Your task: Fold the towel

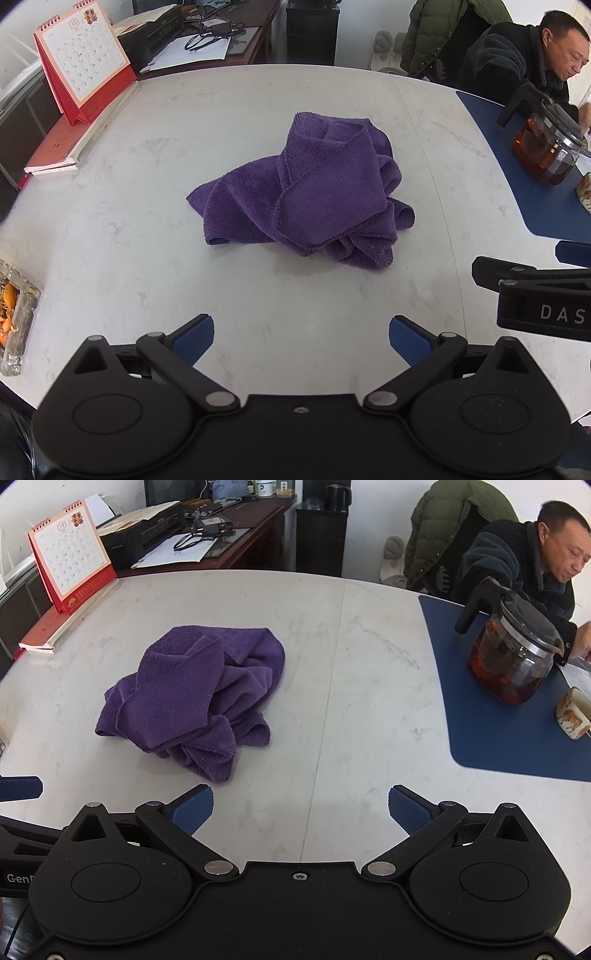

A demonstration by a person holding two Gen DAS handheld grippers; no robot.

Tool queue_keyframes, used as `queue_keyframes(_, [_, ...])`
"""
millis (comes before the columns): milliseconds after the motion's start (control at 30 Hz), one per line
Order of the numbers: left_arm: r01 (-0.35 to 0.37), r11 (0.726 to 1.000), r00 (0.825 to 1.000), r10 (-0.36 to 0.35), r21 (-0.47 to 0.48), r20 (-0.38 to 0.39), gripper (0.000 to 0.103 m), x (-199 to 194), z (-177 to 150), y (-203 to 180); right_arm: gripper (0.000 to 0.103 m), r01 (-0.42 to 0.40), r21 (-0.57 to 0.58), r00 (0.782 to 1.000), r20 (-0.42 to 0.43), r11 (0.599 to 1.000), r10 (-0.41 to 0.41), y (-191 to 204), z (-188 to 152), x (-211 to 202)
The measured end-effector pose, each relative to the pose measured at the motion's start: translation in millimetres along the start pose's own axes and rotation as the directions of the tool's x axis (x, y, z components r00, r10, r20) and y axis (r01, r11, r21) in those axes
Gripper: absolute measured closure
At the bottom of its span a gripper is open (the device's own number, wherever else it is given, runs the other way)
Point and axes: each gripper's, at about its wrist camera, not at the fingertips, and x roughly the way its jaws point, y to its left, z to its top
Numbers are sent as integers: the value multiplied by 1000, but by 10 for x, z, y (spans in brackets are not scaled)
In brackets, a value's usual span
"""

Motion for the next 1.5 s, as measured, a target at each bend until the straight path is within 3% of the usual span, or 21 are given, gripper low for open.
queue_keyframes(833, [-8,1000,999,7,-10,-40,1,87,-34,20,0,-21,7,999,-35,1000,21,-31,-16,111])
queue_keyframes(933, [-9,999,1000,9,-36,7,1,22,-48,131,0,-69,35,997,-20,997,70,-109,-28,134])
queue_keyframes(1000, [-21,999,998,23,-35,57,1,-85,-17,209,0,-127,64,991,39,990,125,-217,-14,97])
queue_keyframes(1067, [-24,999,993,27,-27,119,1,-218,49,278,0,-211,55,967,162,976,199,-325,30,-7])
queue_keyframes(1167, [-39,999,973,43,-24,225,1,-393,198,340,0,-344,16,877,363,939,315,-488,91,-129])
queue_keyframes(1200, [-42,999,966,46,-21,253,1,-416,242,346,0,-360,17,854,408,933,323,-516,95,-103])
queue_keyframes(1233, [-45,999,957,46,-12,286,1,-424,303,349,0,-359,22,848,425,933,316,-526,102,-60])
queue_keyframes(1333, [-15,997,952,-8,73,305,1,-258,461,309,0,-322,13,883,364,947,296,-515,173,92])
queue_keyframes(1500, [95,972,942,-158,215,296,1,145,650,206,0,-258,56,916,332,965,226,-512,202,150])
